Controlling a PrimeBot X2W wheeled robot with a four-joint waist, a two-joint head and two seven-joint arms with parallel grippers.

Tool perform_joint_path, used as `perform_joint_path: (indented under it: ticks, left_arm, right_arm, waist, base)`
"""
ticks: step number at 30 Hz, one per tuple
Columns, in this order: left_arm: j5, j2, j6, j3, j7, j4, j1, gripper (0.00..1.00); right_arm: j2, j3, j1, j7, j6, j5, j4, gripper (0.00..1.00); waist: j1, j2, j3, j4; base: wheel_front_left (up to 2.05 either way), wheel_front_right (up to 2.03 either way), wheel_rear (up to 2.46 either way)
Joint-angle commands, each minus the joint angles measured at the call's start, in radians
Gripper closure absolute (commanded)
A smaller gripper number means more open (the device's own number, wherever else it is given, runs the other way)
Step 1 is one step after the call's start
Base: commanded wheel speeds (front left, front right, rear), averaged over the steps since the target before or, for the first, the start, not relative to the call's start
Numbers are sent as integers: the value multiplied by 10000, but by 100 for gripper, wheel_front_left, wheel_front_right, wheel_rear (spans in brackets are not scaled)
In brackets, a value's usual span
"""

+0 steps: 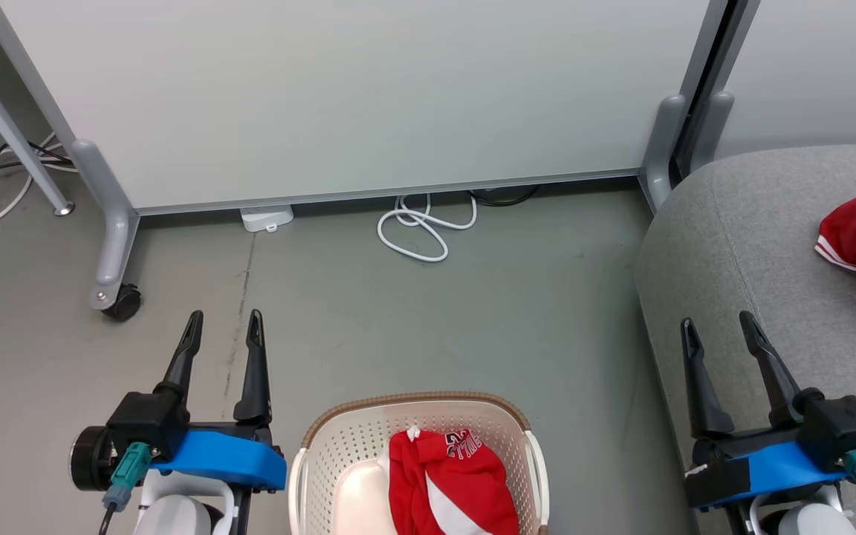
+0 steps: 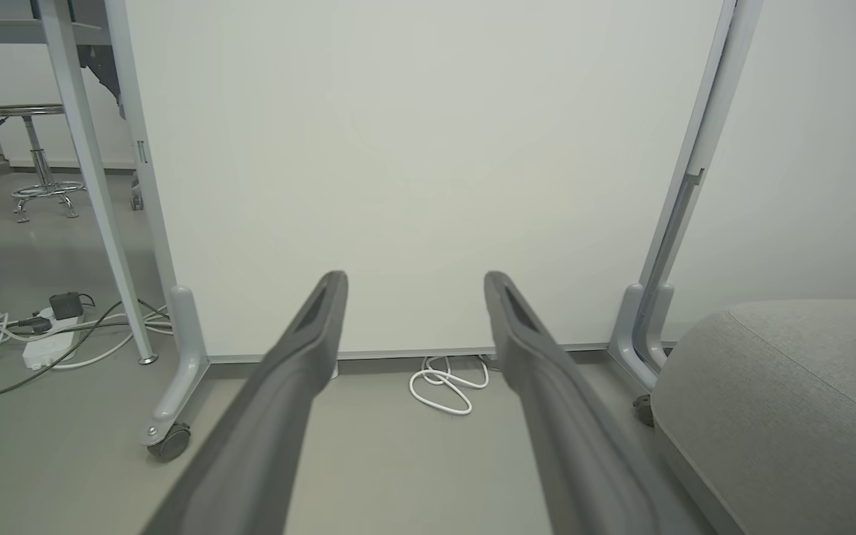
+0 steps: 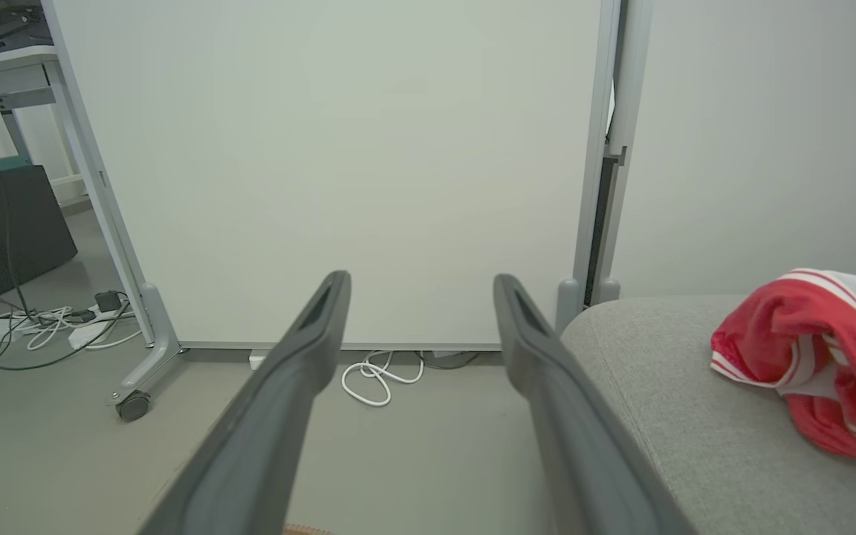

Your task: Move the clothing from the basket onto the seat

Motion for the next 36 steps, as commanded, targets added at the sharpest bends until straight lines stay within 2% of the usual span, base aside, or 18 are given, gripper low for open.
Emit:
perform_joint_path:
  ticks: [1,7,15,23,36]
  left_arm:
    - [67,-6,-55,51,-48,23,39,0]
    - [195,-42,-154,-188,-48,119,-346,0]
    - [-117,-40,-314,-1170,-48,1023,-1530,0]
    - [-728,147,-305,-2727,-40,2738,-3097,0]
    - [-2312,243,-307,-5343,70,6525,-5469,0]
  right_arm:
    - [33,-12,122,-4,5,-46,-18,0]
    - [39,-37,-50,-3,3,-27,-86,0]
    - [35,43,-598,-3,5,-87,-305,0]
    - [-177,23,-1296,-2,3,-199,-609,0]
    - [-258,219,-2492,-4,5,-309,-1283,0]
  waist:
    - [0,-1,12,6]
    - [0,-1,207,27]
    - [0,-1,1035,-212]
    - [0,-1,2495,-661]
    - [0,-1,5033,-1228]
  base:
    - [0,0,0]
    - [0,0,0]
    - [0,0,0]
    - [0,0,0]
    - [0,0,0]
